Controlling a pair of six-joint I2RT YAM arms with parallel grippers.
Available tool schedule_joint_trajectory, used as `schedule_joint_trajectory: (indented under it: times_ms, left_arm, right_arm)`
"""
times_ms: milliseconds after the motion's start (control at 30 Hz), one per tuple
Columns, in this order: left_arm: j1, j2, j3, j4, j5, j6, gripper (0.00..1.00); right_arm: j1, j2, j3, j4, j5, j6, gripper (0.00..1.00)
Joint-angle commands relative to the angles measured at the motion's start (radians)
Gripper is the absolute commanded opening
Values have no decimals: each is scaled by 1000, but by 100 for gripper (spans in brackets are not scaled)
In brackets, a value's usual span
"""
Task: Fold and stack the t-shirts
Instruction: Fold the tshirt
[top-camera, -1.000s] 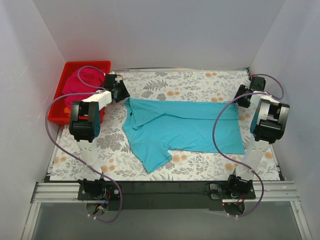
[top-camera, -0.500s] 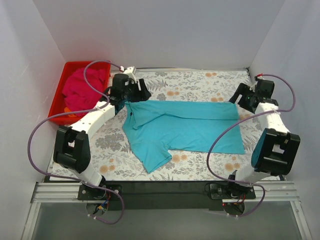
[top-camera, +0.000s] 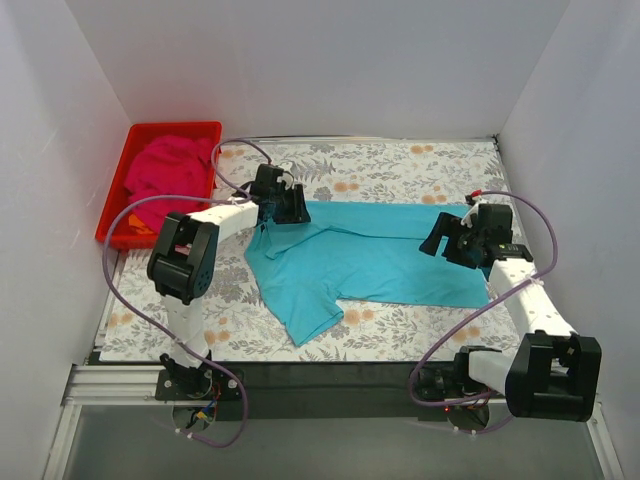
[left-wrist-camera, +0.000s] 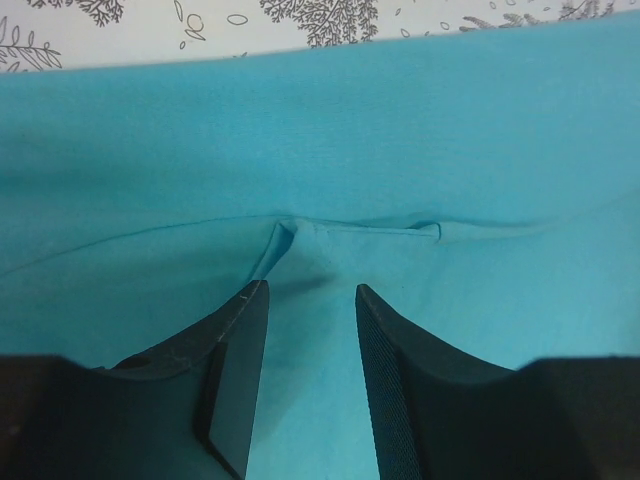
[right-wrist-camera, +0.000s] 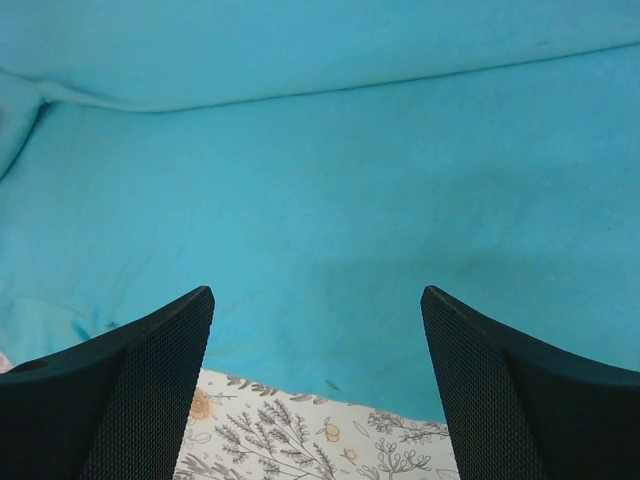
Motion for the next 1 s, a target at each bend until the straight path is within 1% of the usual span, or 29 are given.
schedule_joint_trajectory:
  times_ms: [0, 133, 200, 400, 467, 500, 600, 700, 867, 933, 967]
  left_arm:
    - [-11, 11, 61, 7, 1, 2, 39]
    - [-22, 48, 92, 9, -28, -10, 39]
    - [-26, 60, 99, 9, -42, -12, 36]
    - [-51, 48, 80, 9, -45, -6, 12]
    - [-54, 34, 66, 9, -50, -3, 6]
    - [-54, 28, 63, 9, -50, 1, 0]
    - [-66, -8, 46, -2, -71, -6, 0]
    - [-103, -68, 5, -3, -114, -48, 0]
    - [-157, -136, -94, -3, -145, -203, 2]
    - [-203, -160, -141, -3, -180, -222, 5]
    - [-218, -171, -158, -6, -191, -229, 9]
  right_arm:
    - [36, -48, -28, 11, -13, 9, 76]
    - [69, -70, -47, 11, -15, 11, 76]
    - [74, -76, -55, 13, -12, 9, 76]
    - [76, -82, -59, 13, -13, 9, 76]
    - [77, -81, -59, 14, -21, 11, 75]
    - [77, -82, -61, 14, -23, 13, 76]
    - [77, -91, -65, 14, -18, 9, 76]
    - [77, -104, -71, 14, -13, 8, 76]
    - [77, -102, -79, 14, -12, 3, 75]
    - [79, -104, -82, 16, -10, 5, 75]
    - [79, -105, -82, 16, -10, 2, 75]
